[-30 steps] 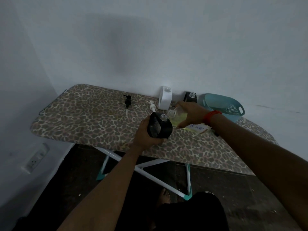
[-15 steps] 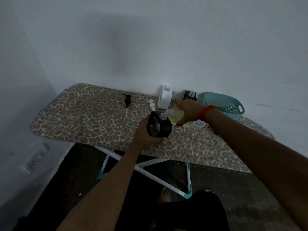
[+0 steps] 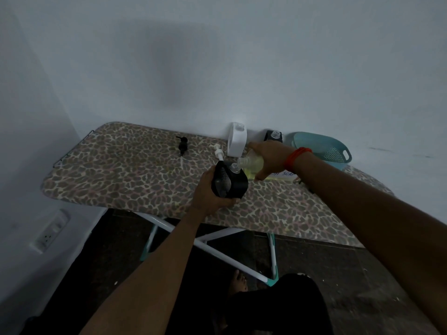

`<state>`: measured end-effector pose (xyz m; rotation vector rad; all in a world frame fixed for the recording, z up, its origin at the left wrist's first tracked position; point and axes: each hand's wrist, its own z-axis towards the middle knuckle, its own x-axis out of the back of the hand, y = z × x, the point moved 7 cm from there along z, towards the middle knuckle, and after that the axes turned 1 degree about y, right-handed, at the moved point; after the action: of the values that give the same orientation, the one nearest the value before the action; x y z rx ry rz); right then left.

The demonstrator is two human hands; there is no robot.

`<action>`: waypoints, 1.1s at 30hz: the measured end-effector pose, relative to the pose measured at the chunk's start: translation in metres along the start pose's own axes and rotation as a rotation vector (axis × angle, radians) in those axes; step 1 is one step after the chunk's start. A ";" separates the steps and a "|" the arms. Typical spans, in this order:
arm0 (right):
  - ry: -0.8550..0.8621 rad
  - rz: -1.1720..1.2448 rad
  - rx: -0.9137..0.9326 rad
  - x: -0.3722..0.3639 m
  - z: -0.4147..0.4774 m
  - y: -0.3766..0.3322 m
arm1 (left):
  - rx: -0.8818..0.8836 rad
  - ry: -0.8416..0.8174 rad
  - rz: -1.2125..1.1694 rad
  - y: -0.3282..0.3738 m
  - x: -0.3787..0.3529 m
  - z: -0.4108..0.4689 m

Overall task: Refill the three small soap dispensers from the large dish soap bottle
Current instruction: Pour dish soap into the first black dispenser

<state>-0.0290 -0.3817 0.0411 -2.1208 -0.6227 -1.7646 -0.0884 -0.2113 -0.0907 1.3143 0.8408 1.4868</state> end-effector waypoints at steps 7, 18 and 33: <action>-0.004 0.014 -0.013 0.003 -0.005 -0.003 | -0.005 -0.012 0.031 -0.006 -0.002 0.003; -0.006 -0.023 -0.012 0.007 -0.006 -0.006 | -0.065 0.006 0.064 -0.002 0.000 0.001; -0.004 -0.038 -0.031 0.005 -0.006 -0.005 | -0.056 0.014 0.038 -0.002 -0.001 0.002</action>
<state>-0.0365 -0.3799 0.0466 -2.1470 -0.6449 -1.8020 -0.0857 -0.2123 -0.0923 1.2866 0.7817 1.5401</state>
